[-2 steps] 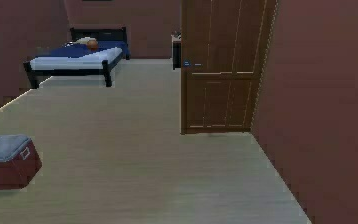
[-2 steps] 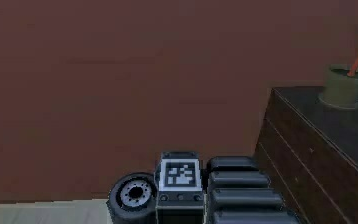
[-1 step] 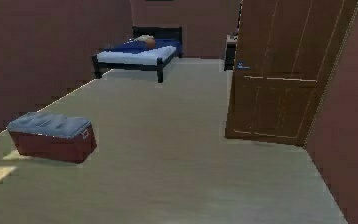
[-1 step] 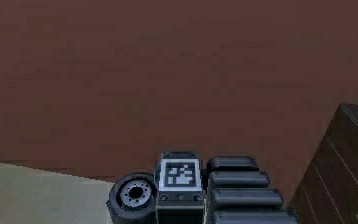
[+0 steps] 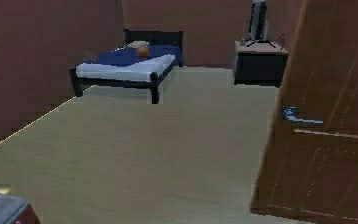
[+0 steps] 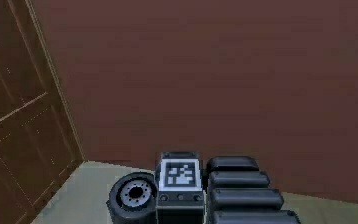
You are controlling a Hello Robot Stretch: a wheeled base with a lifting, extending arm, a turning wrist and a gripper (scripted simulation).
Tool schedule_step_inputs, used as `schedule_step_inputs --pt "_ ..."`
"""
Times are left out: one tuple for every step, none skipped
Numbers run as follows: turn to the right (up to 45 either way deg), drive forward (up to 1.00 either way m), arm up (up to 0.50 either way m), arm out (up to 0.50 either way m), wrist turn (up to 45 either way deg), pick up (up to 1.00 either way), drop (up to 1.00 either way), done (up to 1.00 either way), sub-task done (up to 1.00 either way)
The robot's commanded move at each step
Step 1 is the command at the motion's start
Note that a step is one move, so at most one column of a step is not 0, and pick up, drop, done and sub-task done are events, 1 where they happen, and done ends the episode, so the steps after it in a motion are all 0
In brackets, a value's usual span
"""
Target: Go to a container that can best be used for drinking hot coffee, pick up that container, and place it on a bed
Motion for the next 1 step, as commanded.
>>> schedule_step_inputs --pt "-3.0 0.00 0.00 0.00 0.0 0.00 0.00 0.00 0.00"
